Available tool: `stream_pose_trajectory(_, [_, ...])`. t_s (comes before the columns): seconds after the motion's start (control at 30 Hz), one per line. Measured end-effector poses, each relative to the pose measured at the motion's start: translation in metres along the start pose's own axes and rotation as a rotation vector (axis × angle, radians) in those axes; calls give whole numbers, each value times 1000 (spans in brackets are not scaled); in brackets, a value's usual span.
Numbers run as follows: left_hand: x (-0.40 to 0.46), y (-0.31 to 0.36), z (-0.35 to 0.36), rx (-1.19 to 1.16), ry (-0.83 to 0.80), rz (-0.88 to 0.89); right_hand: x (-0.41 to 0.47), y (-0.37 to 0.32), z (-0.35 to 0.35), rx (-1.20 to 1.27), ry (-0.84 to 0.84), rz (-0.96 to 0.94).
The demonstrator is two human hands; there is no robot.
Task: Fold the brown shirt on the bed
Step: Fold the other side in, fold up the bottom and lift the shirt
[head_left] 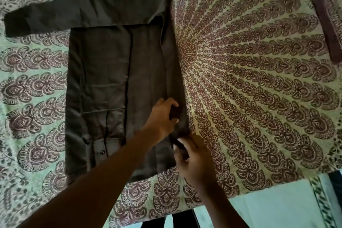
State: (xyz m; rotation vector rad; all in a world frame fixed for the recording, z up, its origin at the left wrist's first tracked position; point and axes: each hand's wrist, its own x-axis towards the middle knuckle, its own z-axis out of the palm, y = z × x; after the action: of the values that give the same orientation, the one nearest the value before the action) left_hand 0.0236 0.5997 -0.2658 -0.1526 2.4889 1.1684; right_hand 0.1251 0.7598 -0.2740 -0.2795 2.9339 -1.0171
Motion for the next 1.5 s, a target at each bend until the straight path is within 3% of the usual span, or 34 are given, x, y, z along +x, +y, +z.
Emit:
stream_pose_trajectory(0.1, [-4, 1, 3, -61, -19, 30, 3, 8, -4, 3, 97, 181])
stream_pose_trajectory(0.2, [-4, 1, 6, -39, -8, 44, 9, 21, -4, 9, 14, 316])
stream_pose_trajectory(0.3, [-4, 1, 10, 63, -7, 78, 12, 25, -5, 55, -18, 327])
stream_pose_trajectory(0.47, [-14, -1, 11, 482, 125, 123, 12, 27, -8, 147, -21, 332])
stream_pose_trajectory(0.57, [-14, -16, 6, 558, 159, 194, 6, 31, -13, 149, -70, 260])
stream_pose_trajectory(0.7, [-13, -26, 3, 646, 58, 316, -3, 38, -18, 136, -122, 211])
stream_pose_trajectory(0.87, [-7, -27, 1, 578, -29, 267, 7, 31, -28, 280, -40, 237])
stream_pose_trajectory(1.03, [17, -25, -11, 597, 167, 365, 53, 31, -20, 111, 101, 49])
stream_pose_trajectory(1.1, [33, -24, -22, 661, 145, 356, 75, 31, -14, 17, 104, -62])
stream_pose_trajectory(1.3, [47, -28, -38, 763, -72, 289, 99, 44, -14, -242, -225, -373])
stream_pose_trajectory(1.5, [7, -44, -20, 756, -169, 303, 42, 71, -29, -292, -382, -436])
